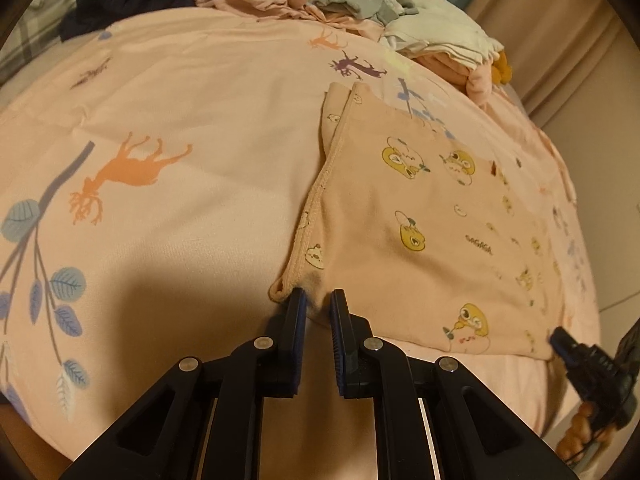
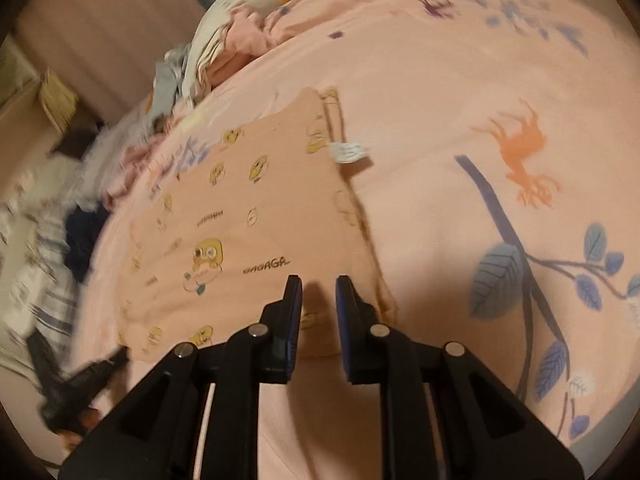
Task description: Fold small clothes
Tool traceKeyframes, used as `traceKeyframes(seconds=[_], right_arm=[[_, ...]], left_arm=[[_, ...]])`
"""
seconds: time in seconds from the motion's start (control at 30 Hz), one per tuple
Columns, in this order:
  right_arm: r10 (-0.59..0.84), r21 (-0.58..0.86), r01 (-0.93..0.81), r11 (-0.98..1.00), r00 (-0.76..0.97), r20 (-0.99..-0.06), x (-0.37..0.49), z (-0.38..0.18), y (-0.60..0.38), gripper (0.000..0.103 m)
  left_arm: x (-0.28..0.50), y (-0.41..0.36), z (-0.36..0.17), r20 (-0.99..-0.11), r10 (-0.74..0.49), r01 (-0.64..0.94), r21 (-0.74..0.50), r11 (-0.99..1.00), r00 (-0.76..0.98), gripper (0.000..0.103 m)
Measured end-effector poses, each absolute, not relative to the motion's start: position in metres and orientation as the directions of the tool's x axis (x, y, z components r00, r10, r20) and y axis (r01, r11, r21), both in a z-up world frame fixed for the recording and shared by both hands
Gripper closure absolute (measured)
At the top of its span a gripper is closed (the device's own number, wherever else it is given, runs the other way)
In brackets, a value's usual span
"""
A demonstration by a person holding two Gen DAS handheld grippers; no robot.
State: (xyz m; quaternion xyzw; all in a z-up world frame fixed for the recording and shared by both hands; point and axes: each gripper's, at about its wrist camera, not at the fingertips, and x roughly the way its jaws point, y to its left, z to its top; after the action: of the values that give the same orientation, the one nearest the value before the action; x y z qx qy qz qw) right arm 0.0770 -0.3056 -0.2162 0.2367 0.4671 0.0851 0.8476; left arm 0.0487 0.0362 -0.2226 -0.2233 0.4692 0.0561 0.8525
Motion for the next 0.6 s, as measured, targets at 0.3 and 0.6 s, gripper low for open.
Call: traceKeyframes(seconds=[0.3, 0.6], right_arm=[[0.244, 0.313, 0.039, 0.949, 0.540, -0.806, 0.077, -0.215, -0.286, 0.083], [0.189, 0.242, 0.028, 0.970, 0.540, -0.820, 0.082, -0.207, -0.274, 0.071]], left_arm=[[0.048, 0.031, -0.222, -0.830, -0.079, -0.309, -0.292, 0.905, 0.552, 0.091], [0.041, 0.035, -0.218, -0.830, -0.163, -0.268, -0.348, 0.898, 0.533, 0.083]])
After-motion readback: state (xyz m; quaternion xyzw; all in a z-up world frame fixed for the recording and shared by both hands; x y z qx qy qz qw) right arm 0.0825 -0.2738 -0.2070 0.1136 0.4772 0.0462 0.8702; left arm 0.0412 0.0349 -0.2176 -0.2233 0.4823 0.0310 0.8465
